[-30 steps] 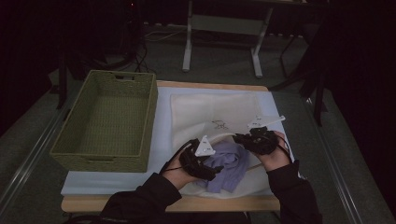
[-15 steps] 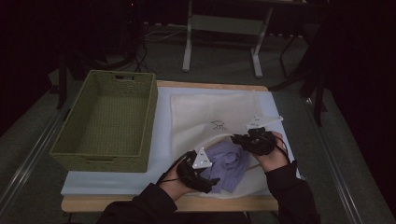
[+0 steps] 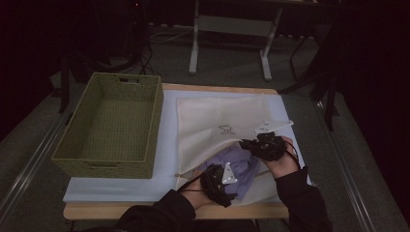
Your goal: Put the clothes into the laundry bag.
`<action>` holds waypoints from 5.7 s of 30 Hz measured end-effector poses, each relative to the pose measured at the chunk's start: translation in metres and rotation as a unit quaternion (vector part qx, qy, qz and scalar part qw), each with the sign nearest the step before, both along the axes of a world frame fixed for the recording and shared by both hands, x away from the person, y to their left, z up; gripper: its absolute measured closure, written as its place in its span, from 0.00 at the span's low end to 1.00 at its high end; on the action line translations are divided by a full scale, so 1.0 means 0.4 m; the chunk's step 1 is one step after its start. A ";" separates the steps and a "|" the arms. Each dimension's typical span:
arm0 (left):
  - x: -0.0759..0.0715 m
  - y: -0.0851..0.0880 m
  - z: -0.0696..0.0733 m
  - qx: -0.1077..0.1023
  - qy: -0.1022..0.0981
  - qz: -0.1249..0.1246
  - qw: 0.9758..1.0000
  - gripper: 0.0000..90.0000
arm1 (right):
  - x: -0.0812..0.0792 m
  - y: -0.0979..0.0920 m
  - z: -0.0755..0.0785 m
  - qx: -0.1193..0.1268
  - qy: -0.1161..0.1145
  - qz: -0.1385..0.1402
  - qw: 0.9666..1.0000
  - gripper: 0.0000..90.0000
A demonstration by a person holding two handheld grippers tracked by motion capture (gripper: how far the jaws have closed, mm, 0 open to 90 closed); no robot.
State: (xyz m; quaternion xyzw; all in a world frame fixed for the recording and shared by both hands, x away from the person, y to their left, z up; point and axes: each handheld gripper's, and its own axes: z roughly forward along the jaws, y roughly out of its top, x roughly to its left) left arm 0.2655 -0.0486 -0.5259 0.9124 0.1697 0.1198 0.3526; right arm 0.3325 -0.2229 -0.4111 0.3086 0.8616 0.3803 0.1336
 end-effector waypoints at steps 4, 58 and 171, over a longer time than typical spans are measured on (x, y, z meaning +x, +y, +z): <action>-0.007 -0.009 -0.020 0.026 -0.016 -0.015 0.999 0.19 | -0.001 -0.004 0.000 0.000 0.001 0.000 1.000 0.97; 0.029 0.024 0.080 -0.038 -0.032 0.091 0.995 0.44 | -0.001 0.006 -0.012 -0.001 0.013 0.003 1.000 0.97; -0.034 0.171 0.110 -0.002 -0.037 0.093 0.995 0.79 | -0.050 -0.043 -0.061 0.033 0.036 0.011 0.999 0.98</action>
